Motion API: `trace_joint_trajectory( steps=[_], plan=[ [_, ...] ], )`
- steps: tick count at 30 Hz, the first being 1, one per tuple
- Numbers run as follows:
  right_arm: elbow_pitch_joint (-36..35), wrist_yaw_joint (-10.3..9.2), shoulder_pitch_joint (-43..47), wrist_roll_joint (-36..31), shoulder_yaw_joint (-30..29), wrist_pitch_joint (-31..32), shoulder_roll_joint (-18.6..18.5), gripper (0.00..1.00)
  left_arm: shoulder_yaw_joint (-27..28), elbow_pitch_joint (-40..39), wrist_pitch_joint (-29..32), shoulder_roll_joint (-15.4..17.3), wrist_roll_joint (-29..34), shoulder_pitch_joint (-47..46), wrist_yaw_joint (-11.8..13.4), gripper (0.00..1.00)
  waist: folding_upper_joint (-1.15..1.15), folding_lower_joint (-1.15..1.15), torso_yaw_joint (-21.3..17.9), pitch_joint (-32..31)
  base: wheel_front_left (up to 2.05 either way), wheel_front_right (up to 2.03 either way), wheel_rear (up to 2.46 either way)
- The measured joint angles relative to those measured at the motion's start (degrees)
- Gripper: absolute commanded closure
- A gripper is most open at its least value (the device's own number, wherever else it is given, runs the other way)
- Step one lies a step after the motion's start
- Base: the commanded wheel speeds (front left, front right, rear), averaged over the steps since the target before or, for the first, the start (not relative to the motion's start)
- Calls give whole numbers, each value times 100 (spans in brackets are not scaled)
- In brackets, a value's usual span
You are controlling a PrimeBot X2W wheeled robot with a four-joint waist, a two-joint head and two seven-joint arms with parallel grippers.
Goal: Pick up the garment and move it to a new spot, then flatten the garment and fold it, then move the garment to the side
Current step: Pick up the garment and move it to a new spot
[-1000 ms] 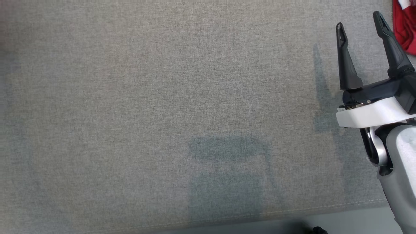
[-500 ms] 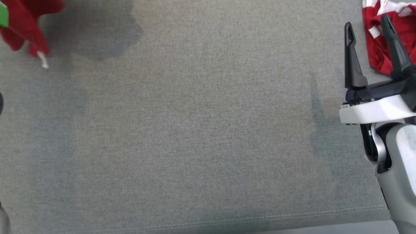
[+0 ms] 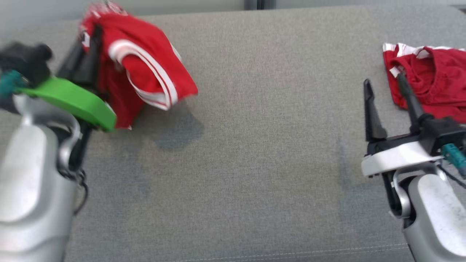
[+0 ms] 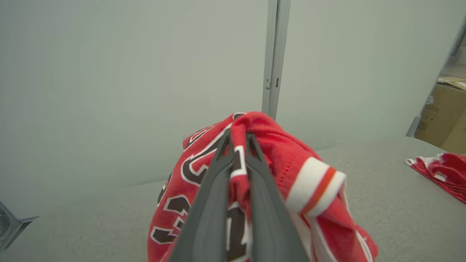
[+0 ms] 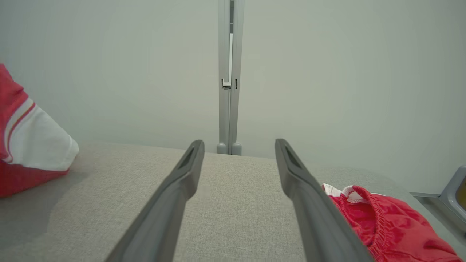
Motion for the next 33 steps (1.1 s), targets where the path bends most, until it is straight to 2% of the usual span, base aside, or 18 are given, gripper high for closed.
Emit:
trace_joint_trajectory(
  steps=[3,8,17,20,23,28,32,33],
  plan=[
    [23,1,69,1,91,0,60,0,-179,-52,63,-141,-71,308,0,100,0,0,-6,-155,0,0,0],
    [18,54,179,44,257,3,80,0,-675,-320,229,-620,-342,700,-7,100,0,0,-83,-474,0,0,0],
    [-70,129,238,43,523,110,210,0,-1657,-677,556,-1289,-463,758,-52,100,0,0,-593,-603,0,0,0],
    [-105,151,242,43,586,112,219,0,-1873,-544,728,-1302,-495,758,-55,100,0,0,-809,-571,0,0,0],
    [-160,158,242,42,661,113,250,0,-1813,-158,806,-1213,-480,758,-21,100,0,0,-1025,-512,0,0,0],
    [-189,283,227,42,846,138,372,0,-1390,310,692,-1088,-159,591,416,100,0,0,-1451,-314,0,0,0],
    [-170,305,122,42,877,136,403,0,-1399,512,559,-1135,-41,257,492,100,0,0,-1718,-135,0,0,0],
    [-153,305,86,42,872,135,407,0,-1381,597,471,-1148,-41,185,516,76,0,0,-1771,-85,0,0,0]
  ],
)
